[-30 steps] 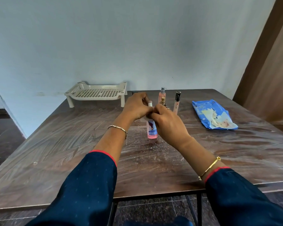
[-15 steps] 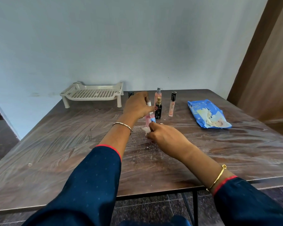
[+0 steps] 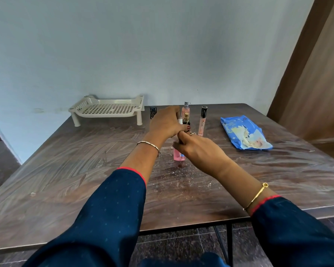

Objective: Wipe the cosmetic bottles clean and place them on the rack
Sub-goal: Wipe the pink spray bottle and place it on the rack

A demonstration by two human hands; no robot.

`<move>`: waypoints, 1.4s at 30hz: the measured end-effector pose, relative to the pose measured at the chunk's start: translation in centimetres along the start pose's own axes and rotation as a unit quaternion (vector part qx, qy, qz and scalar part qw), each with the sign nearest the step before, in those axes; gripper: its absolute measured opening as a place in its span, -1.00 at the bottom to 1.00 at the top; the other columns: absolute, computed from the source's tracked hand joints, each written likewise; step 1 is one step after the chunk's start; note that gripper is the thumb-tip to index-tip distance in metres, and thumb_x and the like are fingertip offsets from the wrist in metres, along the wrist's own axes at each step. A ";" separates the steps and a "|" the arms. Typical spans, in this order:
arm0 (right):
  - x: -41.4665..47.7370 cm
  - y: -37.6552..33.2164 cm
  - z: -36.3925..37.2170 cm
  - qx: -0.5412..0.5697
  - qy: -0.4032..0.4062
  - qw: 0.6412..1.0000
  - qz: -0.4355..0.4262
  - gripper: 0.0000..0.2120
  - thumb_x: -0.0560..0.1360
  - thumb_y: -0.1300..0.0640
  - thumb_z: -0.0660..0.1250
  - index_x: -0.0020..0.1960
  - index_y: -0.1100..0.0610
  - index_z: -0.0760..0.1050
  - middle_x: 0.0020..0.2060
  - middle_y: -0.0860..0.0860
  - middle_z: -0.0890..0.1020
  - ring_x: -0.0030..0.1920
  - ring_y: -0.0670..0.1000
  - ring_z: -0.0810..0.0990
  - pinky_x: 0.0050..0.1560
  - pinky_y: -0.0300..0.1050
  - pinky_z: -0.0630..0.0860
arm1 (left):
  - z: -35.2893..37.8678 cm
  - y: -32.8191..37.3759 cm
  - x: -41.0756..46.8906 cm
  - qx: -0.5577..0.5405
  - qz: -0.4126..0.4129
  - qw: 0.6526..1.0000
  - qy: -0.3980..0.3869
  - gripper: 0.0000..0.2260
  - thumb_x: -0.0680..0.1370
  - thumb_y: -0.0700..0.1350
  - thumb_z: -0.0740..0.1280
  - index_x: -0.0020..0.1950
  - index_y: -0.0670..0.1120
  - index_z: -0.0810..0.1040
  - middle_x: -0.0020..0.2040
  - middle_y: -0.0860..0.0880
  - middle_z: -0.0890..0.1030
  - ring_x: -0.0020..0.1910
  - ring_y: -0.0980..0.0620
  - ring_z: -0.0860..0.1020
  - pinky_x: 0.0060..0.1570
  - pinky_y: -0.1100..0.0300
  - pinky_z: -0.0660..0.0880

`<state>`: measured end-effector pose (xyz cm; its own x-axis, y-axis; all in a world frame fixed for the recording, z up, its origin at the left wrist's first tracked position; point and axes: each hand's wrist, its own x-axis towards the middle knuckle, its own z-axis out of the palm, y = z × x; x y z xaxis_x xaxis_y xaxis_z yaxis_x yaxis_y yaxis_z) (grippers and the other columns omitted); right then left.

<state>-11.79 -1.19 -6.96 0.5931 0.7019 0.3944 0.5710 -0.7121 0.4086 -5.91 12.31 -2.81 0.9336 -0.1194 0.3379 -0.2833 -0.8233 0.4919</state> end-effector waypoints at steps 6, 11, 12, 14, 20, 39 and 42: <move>-1.2 -0.9 0.9 0.034 -0.055 0.997 -0.037 -0.85 0.36 0.29 0.43 -0.07 0.21 0.59 -0.09 0.13 0.49 -0.35 0.15 0.55 -0.51 -0.06 0.30 | 0.6 -0.1 0.0 0.000 0.008 1.000 0.006 -0.69 0.37 0.09 0.49 -0.15 0.05 0.37 -0.29 0.14 0.45 -0.19 0.00 0.51 -0.17 0.16 0.44; -1.7 -0.8 0.9 0.070 -0.066 0.993 -0.073 -0.81 0.30 0.36 0.45 -0.11 0.21 0.61 -0.14 0.12 0.52 -0.39 0.14 0.56 -0.50 -0.10 0.31 | 0.2 -0.8 -0.2 -0.014 0.000 1.000 0.011 -0.67 0.37 0.08 0.50 -0.13 -0.03 0.40 -0.26 0.10 0.49 -0.20 0.03 0.51 -0.21 0.15 0.44; -1.9 -0.6 1.0 0.087 -0.065 0.992 -0.067 -0.79 0.32 0.37 0.42 -0.07 0.20 0.61 -0.13 0.12 0.51 -0.38 0.15 0.55 -0.50 -0.08 0.35 | 0.1 -1.0 -0.2 -0.019 0.001 1.000 0.010 -0.67 0.38 0.07 0.50 -0.13 -0.03 0.40 -0.26 0.10 0.49 -0.21 0.04 0.50 -0.22 0.15 0.44; -2.1 0.2 1.2 0.114 -0.040 0.992 -0.036 -0.74 0.35 0.39 0.39 0.01 0.18 0.61 -0.11 0.11 0.51 -0.34 0.17 0.56 -0.47 -0.03 0.41 | 0.0 -1.3 -0.3 -0.029 0.002 1.000 0.009 -0.69 0.39 0.05 0.50 -0.13 -0.04 0.41 -0.27 0.11 0.49 -0.22 0.05 0.50 -0.19 0.12 0.48; -0.5 1.7 -0.3 0.358 0.139 0.909 0.161 -0.82 0.44 0.35 0.36 -0.03 0.16 0.65 -0.11 -0.02 0.55 -0.16 -0.04 0.56 -0.17 -0.27 0.52 | -0.6 -2.1 -0.5 -0.098 -0.007 0.995 0.002 -0.73 0.37 -0.08 0.53 -0.07 -0.10 0.50 -0.26 0.07 0.51 -0.20 0.02 0.52 -0.12 0.10 0.50; -1.1 -1.6 1.5 0.332 -0.018 0.923 0.195 -0.88 0.45 0.11 0.43 -0.08 0.14 0.66 -0.10 -0.03 0.61 -0.12 -0.05 0.59 -0.14 -0.35 0.44 | -1.6 -4.4 -2.1 -0.279 -0.082 0.956 -0.026 -0.70 0.40 -0.25 0.49 0.10 -0.19 0.55 -0.06 -0.14 0.64 -0.07 -0.09 0.62 -0.04 -0.10 0.61; 0.2 -1.2 0.4 0.475 0.052 0.830 0.288 -0.92 0.45 0.21 0.43 -0.11 0.10 0.55 -0.16 -0.07 0.60 -0.17 -0.16 0.57 -0.15 -0.39 0.51 | -2.2 -4.5 -2.4 -0.298 -0.070 0.951 -0.049 -0.69 0.42 -0.27 0.46 0.14 -0.20 0.53 0.01 -0.14 0.65 -0.04 -0.05 0.61 -0.05 0.03 0.59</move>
<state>-12.15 -0.20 -7.77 0.8992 0.2025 0.3879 0.4286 -0.5867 -0.6871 -7.38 17.50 -4.04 0.9792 -0.1071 0.1725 -0.2005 -0.3774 0.9041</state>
